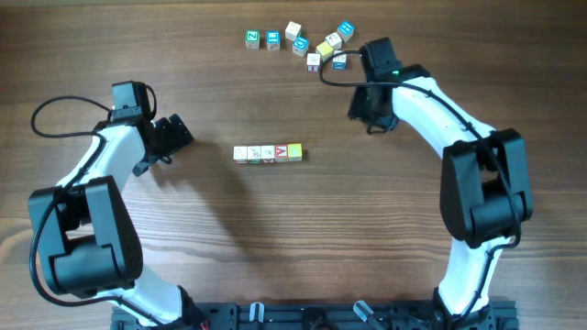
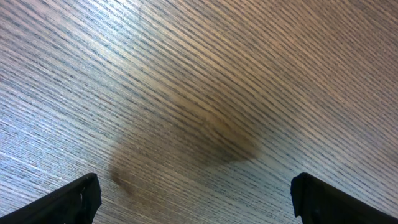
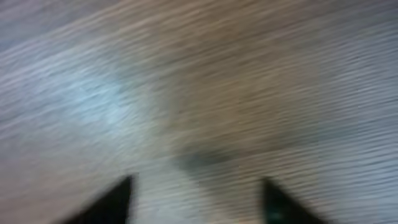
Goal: Form a horizontal line
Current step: 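Raise the right gripper and move it up toward the block cluster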
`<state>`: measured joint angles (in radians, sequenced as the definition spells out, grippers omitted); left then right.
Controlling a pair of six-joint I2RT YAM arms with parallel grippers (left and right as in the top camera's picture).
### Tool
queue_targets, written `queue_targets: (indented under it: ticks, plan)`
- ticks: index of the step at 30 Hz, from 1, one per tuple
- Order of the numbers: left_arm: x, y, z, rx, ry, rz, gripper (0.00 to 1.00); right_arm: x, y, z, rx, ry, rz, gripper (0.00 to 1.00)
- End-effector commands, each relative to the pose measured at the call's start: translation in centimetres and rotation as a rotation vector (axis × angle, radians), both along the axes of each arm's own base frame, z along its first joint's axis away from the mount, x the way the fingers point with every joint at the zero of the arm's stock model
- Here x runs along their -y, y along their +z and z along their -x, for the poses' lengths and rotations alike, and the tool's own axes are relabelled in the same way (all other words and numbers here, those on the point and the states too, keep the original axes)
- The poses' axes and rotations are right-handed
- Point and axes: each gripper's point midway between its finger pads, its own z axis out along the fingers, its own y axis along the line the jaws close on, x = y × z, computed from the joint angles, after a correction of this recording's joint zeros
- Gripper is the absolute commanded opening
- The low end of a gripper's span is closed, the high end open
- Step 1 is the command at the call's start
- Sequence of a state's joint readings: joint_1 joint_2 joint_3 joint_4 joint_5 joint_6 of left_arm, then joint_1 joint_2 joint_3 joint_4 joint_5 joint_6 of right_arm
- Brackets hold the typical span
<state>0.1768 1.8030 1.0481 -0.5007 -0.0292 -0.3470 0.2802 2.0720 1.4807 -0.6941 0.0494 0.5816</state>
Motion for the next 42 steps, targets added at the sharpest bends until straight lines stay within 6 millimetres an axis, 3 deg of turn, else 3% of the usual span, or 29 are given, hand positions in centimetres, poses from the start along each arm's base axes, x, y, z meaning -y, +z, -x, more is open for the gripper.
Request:
queue_targets:
  ticks: [1,6,13,18,42]
  plan:
    - [-0.2,-0.2,0.2,-0.008,0.01,-0.003,1.0,1.5,-0.8,-0.1,-0.003,-0.017,0.073,1.0]
    - [-0.2,-0.2,0.2,-0.008,0.01,-0.003,1.0,1.3,-0.7,-0.6,0.019,-0.02,0.066,1.0]
    - [-0.2,-0.2,0.2,-0.008,0.01,-0.003,1.0,0.4,0.6,-4.0,0.164,-0.025,0.023,1.0]
    - [-0.2,-0.2,0.2,-0.007,0.01,-0.003,1.0,0.0,1.3,-5.2,0.221,-0.027,0.007,1.0]
    - [-0.2,-0.2,0.2,-0.008,0.01,-0.003,1.0,0.0,1.3,-5.2,0.222,-0.027,0.006,1.0]
